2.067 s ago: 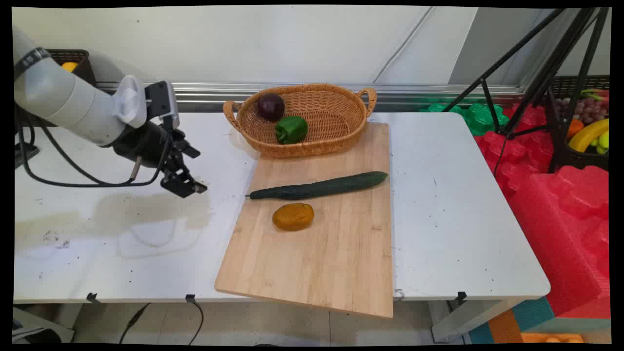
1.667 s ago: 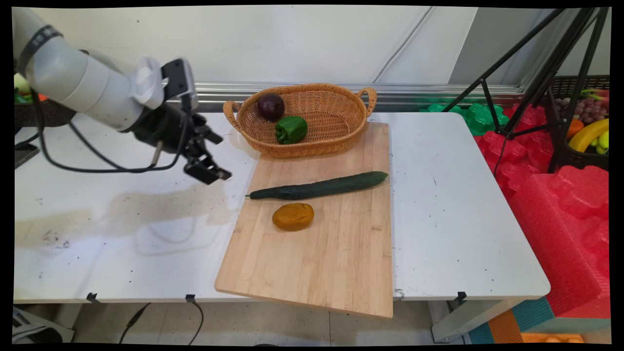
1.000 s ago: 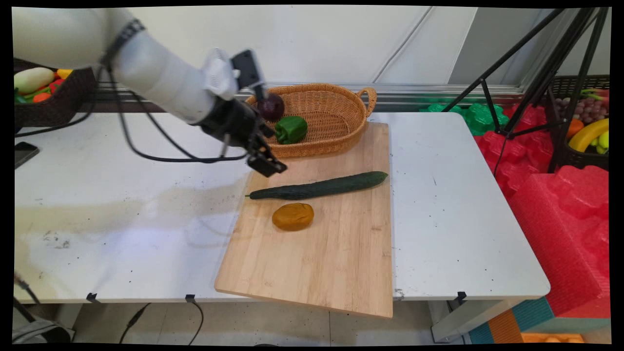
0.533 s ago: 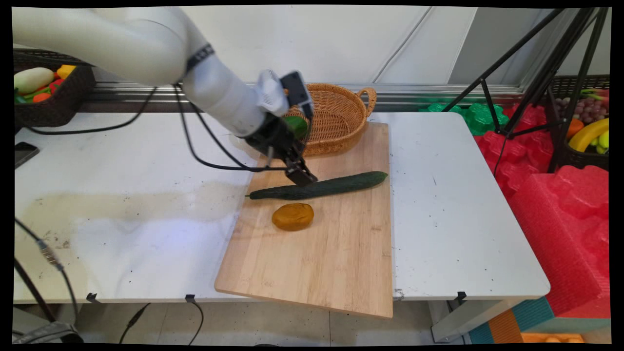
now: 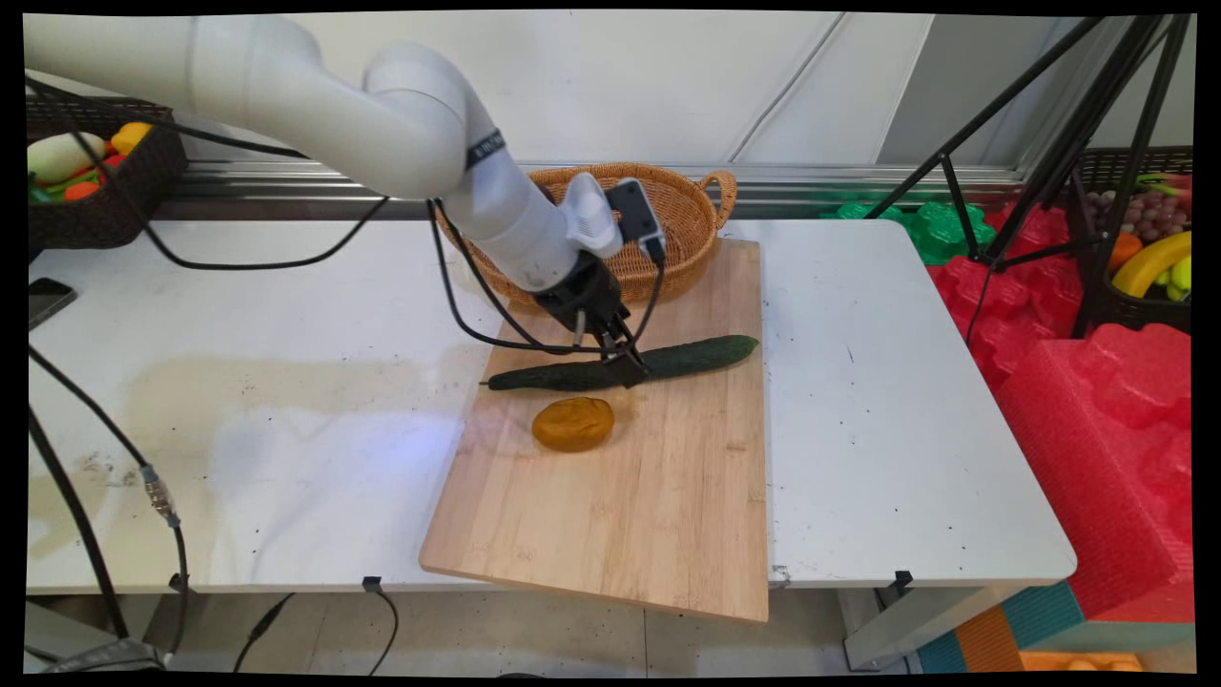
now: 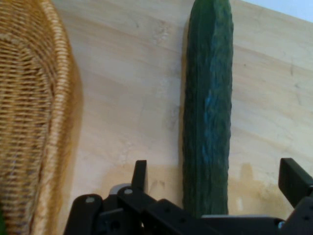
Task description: Pick up the cucumber from the cutting board
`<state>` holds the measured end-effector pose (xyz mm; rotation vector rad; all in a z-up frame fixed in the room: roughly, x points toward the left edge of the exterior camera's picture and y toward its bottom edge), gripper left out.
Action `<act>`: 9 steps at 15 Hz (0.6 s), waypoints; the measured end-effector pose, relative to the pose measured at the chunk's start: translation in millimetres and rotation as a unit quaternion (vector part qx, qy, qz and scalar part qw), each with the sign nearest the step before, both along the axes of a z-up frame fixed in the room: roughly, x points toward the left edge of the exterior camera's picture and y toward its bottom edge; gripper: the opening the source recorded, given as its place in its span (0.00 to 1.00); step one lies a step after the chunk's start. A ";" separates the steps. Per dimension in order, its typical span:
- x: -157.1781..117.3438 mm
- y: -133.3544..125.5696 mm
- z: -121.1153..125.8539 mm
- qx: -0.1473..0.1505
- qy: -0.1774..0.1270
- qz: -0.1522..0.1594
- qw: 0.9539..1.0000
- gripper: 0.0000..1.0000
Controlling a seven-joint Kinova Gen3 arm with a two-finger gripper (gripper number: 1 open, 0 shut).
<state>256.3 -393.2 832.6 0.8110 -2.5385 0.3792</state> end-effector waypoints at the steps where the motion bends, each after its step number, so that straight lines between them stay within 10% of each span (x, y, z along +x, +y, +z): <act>1: -2.8 -3.5 -5.1 0.003 -0.001 -0.001 1.000 1.00; 9: -13.5 -15.9 -29.2 0.021 -0.009 -0.001 1.000 1.00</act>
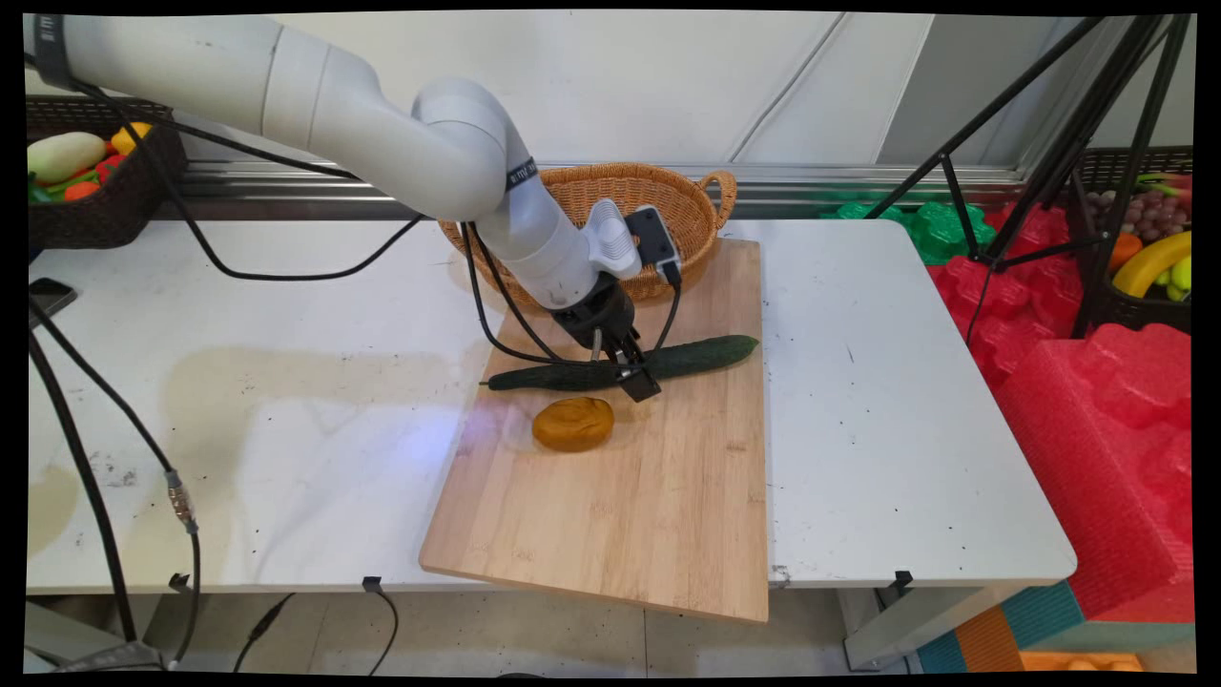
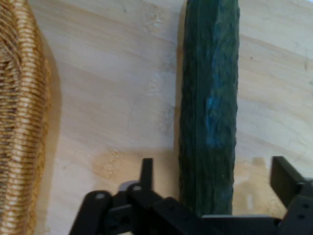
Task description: Pick up the cucumber from the cutting board, then place the picked object in the vegetable basket
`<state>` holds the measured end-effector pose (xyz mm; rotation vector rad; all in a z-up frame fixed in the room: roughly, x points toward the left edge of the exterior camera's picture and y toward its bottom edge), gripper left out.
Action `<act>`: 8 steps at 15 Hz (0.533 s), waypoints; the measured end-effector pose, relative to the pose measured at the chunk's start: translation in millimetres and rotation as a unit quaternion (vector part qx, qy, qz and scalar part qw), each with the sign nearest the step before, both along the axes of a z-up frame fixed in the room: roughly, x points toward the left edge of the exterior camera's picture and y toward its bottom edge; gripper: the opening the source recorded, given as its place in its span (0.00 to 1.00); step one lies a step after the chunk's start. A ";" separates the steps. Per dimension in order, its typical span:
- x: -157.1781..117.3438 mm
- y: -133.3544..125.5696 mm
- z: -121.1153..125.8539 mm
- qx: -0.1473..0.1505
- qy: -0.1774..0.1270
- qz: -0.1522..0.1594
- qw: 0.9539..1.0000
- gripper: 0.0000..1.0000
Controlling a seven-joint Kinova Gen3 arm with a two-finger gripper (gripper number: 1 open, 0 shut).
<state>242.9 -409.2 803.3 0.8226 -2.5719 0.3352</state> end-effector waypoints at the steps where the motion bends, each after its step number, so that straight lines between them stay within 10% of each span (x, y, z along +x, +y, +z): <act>1: -0.6 -0.4 -1.3 0.001 0.000 0.001 1.000 1.00; 2: -1.5 -1.0 -2.8 0.002 -0.001 0.001 1.000 0.00; 8: -4.2 0.6 1.3 -0.006 -0.003 -0.003 1.000 0.00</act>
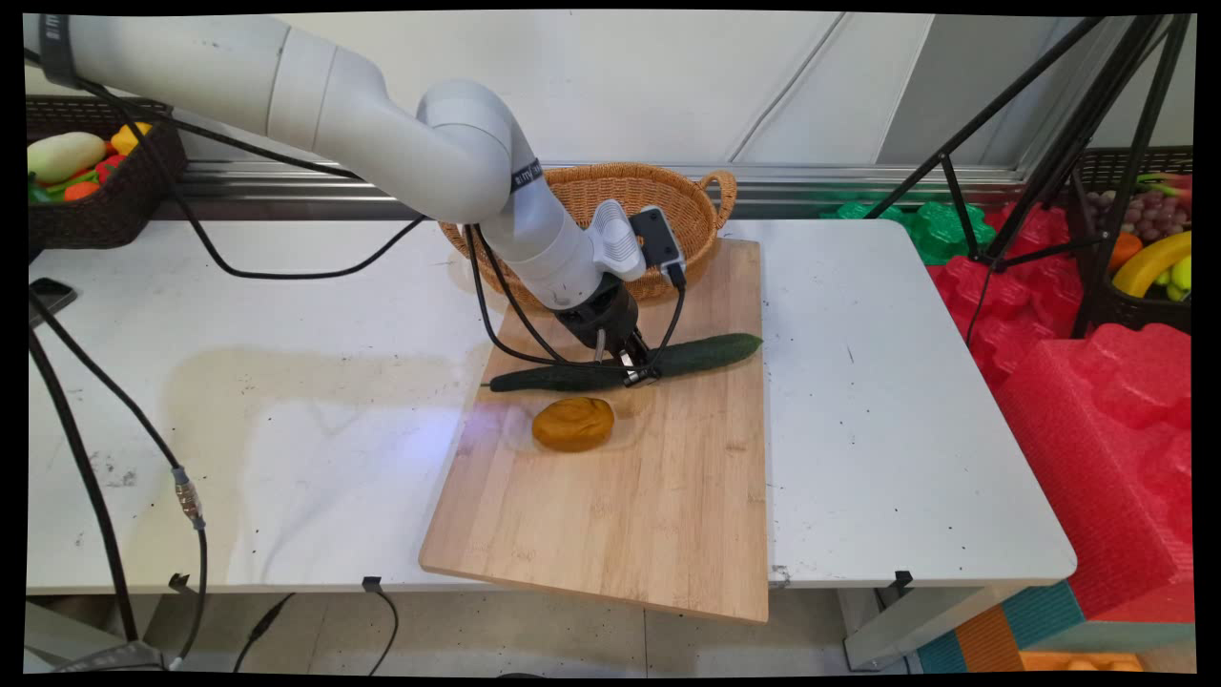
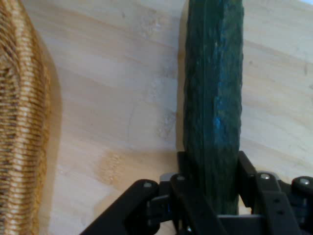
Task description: Place the picked object in the vegetable basket
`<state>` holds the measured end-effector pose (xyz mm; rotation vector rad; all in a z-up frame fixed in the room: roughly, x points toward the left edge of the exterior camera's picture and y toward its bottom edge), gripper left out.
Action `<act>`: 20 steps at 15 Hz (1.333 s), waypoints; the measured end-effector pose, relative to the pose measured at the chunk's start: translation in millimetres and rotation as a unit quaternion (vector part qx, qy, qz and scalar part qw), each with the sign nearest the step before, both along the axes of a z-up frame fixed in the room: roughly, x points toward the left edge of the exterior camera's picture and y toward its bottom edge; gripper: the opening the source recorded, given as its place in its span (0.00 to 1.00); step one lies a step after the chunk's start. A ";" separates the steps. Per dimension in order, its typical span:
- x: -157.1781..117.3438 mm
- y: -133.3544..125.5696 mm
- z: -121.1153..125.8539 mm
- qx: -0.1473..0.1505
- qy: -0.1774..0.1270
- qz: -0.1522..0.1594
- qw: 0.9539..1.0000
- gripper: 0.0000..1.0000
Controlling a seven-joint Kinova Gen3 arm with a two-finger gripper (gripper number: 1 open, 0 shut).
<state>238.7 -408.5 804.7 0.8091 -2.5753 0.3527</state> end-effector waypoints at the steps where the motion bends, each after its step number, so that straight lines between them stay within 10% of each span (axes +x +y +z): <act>1: 0.1 2.3 4.8 -0.005 0.002 -0.002 1.000 0.00; 11: 36.6 42.3 114.0 -0.087 0.057 0.058 0.993 0.00; 20: 83.8 20.7 166.0 -0.134 0.053 0.186 0.972 0.00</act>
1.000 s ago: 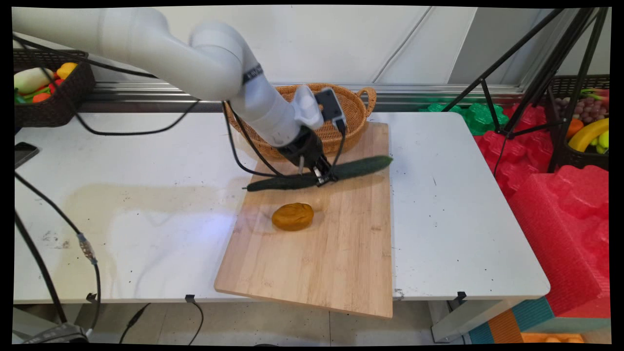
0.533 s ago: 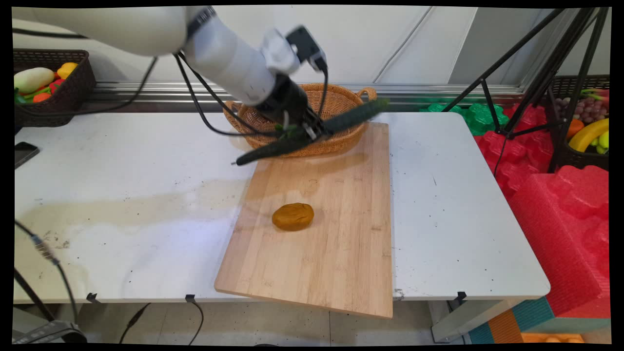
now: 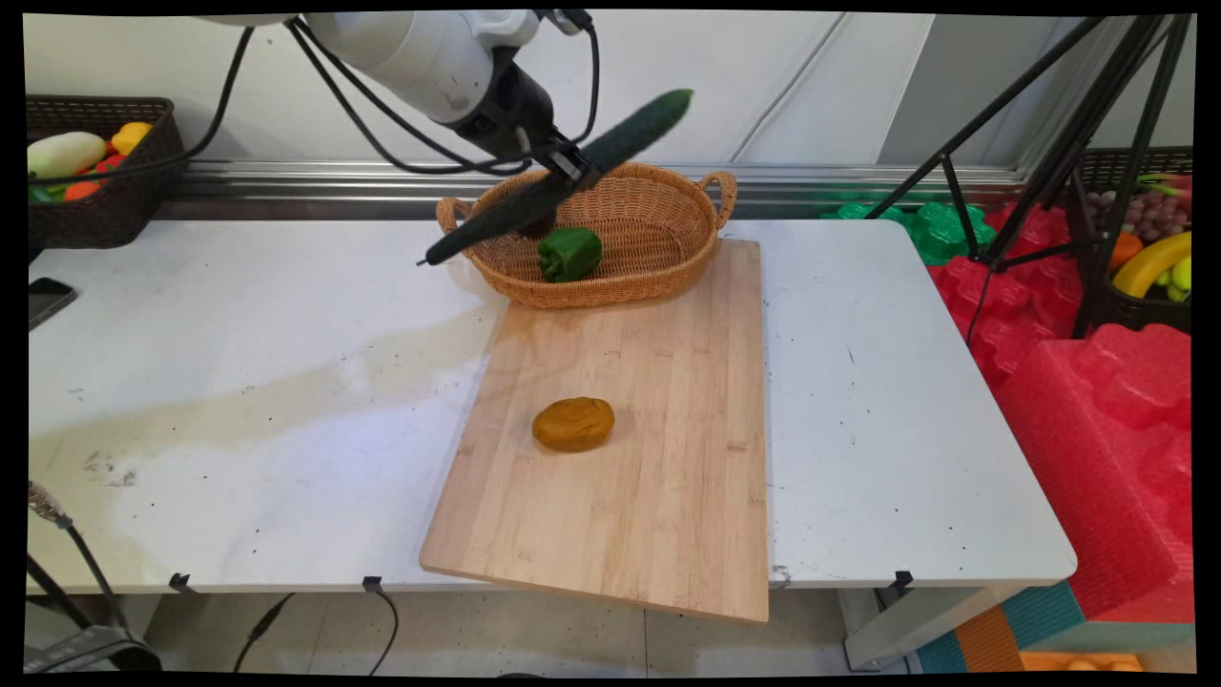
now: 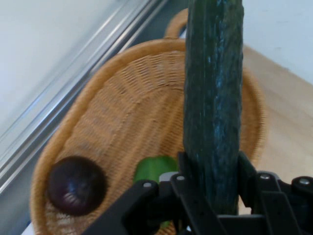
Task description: Place the picked object in the vegetable basket
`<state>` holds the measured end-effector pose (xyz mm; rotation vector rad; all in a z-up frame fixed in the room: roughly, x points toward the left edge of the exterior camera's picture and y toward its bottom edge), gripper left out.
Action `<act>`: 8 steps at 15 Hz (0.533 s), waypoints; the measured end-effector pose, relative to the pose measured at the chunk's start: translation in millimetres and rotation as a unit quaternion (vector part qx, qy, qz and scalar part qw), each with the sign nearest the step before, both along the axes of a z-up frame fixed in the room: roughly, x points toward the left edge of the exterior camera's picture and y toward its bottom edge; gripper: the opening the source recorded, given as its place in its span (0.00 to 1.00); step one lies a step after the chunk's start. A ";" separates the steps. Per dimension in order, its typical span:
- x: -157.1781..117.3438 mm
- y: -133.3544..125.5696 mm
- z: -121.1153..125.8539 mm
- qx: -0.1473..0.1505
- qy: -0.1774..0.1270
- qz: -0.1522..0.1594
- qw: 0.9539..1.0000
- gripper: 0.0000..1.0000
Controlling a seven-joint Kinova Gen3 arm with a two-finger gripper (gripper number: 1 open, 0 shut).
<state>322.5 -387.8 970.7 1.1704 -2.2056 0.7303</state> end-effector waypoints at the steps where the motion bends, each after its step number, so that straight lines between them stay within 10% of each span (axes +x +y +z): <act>1: 2.7 -5.5 -0.2 0.002 -0.001 0.013 1.000 0.00; 8: 5.8 -42.8 -20.3 0.035 -0.017 0.062 0.997 0.00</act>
